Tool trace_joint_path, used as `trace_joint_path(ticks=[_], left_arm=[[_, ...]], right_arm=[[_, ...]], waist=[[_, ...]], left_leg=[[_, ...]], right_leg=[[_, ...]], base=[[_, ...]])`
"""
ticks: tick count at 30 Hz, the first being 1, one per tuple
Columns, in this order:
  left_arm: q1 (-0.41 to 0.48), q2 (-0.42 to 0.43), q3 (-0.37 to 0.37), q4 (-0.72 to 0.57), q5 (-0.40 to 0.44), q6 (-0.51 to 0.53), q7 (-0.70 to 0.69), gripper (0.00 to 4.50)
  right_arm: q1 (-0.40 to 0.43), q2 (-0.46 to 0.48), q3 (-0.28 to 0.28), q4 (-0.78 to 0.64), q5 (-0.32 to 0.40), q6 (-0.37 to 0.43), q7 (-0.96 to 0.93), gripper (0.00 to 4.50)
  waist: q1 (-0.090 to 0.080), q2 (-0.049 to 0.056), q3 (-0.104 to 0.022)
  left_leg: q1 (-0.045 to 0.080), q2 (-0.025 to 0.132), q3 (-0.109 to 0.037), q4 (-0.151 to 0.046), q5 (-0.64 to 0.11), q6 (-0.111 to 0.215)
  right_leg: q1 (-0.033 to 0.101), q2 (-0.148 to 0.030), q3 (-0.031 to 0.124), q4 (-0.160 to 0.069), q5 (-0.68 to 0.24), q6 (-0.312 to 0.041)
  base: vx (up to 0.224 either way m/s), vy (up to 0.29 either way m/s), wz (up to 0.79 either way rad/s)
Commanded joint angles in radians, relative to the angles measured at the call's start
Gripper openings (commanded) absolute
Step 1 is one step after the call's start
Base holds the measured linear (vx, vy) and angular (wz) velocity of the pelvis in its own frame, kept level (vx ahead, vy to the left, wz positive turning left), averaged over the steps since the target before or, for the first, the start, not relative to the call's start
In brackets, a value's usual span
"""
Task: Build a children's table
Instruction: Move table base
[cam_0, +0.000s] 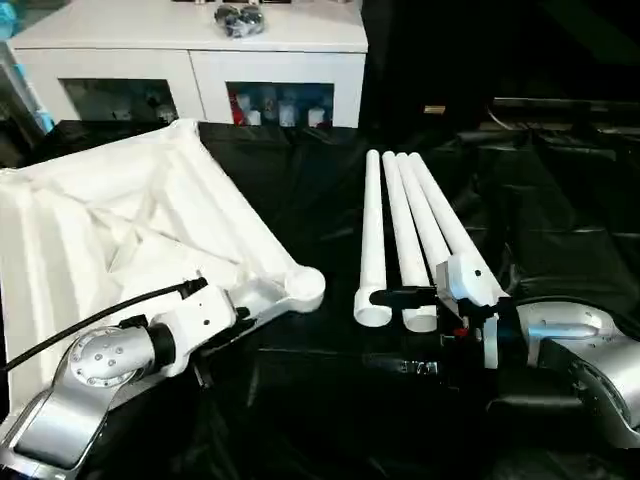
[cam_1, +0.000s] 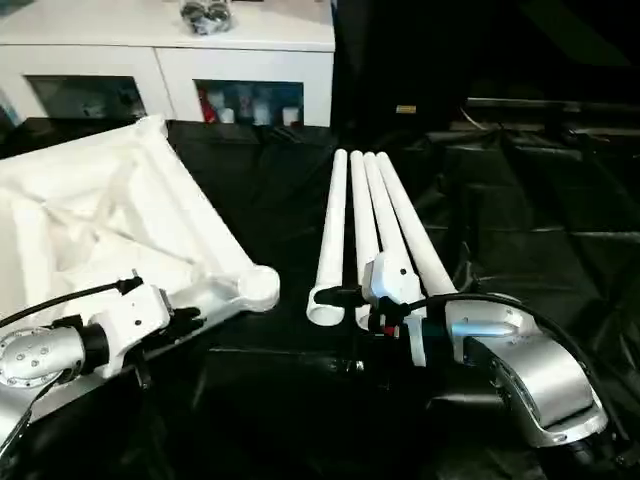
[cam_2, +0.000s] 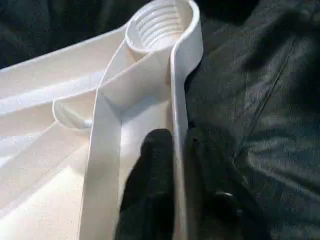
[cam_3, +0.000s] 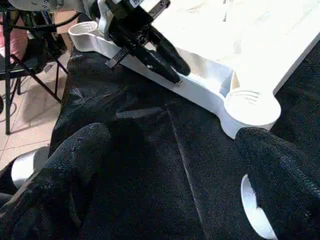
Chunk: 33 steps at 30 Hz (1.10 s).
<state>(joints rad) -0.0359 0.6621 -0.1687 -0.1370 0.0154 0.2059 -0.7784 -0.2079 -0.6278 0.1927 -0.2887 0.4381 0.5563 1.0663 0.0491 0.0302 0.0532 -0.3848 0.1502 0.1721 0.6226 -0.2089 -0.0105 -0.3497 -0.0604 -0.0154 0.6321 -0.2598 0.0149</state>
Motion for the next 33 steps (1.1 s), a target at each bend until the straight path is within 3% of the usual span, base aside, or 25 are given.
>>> trace_joint_path(ticks=[1,5,6,12,16,20,23,26,29,33], left_arm=[[0.009,0.013,0.021,0.010,-0.013,-0.042,-0.021,0.90],[0.023,0.024,0.040,0.005,-0.066,-0.087,-0.075,1.27],[0.026,0.027,0.043,0.000,-0.073,-0.082,-0.080,1.27],[0.016,0.018,0.062,-0.015,-0.103,-0.039,-0.074,1.77],[0.003,-0.003,0.073,-0.025,-0.122,-0.022,-0.058,2.00],[-0.028,-0.069,0.118,-0.087,-0.212,0.069,-0.007,2.00],[-0.035,-0.081,0.122,-0.095,-0.212,0.085,0.015,2.00],[-0.059,-0.118,0.130,-0.112,-0.233,0.138,0.051,2.00],[-0.068,-0.122,0.119,-0.131,-0.238,0.169,0.041,2.00],[-0.072,-0.104,0.106,-0.166,-0.283,0.223,0.007,2.00]], right_arm=[[-0.008,-0.007,-0.005,0.000,0.000,-0.004,-0.002,4.50],[-0.003,-0.009,-0.007,0.000,-0.001,-0.007,-0.003,4.50],[-0.003,-0.008,-0.008,0.000,0.000,-0.008,-0.004,4.50],[-0.010,0.007,-0.013,0.002,0.000,-0.010,-0.022,4.50],[-0.021,0.030,-0.010,0.008,-0.001,-0.005,-0.045,4.50],[-0.084,0.139,-0.015,0.079,-0.049,0.020,-0.209,4.50],[-0.132,0.213,-0.031,0.150,-0.091,0.044,-0.343,4.50],[-0.235,0.365,-0.109,0.309,-0.113,0.118,-0.587,4.50],[-0.286,0.403,-0.127,0.385,-0.136,0.115,-0.666,4.50],[-0.359,0.436,-0.158,0.495,-0.160,0.146,-0.760,4.50]], waist=[[0.004,-0.001,-0.054],[0.008,-0.004,-0.056],[0.008,0.000,-0.056],[0.009,-0.006,-0.055],[0.009,-0.004,-0.056],[0.007,-0.009,-0.057],[-0.001,-0.011,-0.053],[-0.006,-0.011,-0.058],[0.000,-0.010,-0.063],[0.002,-0.011,-0.065]], left_leg=[[0.028,0.081,-0.036,-0.089,-0.137,0.036],[0.028,0.081,-0.035,-0.088,-0.132,0.033],[0.028,0.080,-0.035,-0.089,-0.134,0.032],[0.030,0.081,-0.034,-0.090,-0.149,0.022],[0.029,0.080,-0.034,-0.089,-0.132,0.023],[0.030,0.078,-0.031,-0.088,-0.126,0.005],[0.028,0.070,-0.030,-0.092,-0.155,-0.022],[0.027,0.065,-0.030,-0.091,-0.158,-0.054],[0.023,0.066,-0.026,-0.086,-0.099,-0.051],[0.022,0.064,-0.023,-0.085,-0.078,-0.054]], right_leg=[[0.014,-0.083,0.036,-0.065,0.043,-0.263],[0.014,-0.084,0.036,-0.060,0.070,-0.263],[0.013,-0.083,0.035,-0.060,0.070,-0.264],[0.013,-0.082,0.036,-0.062,0.053,-0.264],[0.013,-0.082,0.036,-0.060,0.070,-0.263],[0.009,-0.082,0.035,-0.058,0.055,-0.281],[0.006,-0.075,0.036,-0.062,-0.010,-0.267],[0.004,-0.077,0.039,-0.060,-0.042,-0.256],[0.006,-0.070,0.038,-0.053,0.052,-0.234],[0.007,-0.068,0.037,-0.049,0.086,-0.232]], base=[[0.000,0.000,0.00],[0.000,0.000,0.00],[0.000,0.000,0.00],[0.000,0.000,0.00],[0.000,0.000,0.00],[0.000,0.000,0.00],[0.000,0.000,0.00],[0.000,0.000,0.00],[0.000,0.000,0.00],[0.000,0.000,0.00]])
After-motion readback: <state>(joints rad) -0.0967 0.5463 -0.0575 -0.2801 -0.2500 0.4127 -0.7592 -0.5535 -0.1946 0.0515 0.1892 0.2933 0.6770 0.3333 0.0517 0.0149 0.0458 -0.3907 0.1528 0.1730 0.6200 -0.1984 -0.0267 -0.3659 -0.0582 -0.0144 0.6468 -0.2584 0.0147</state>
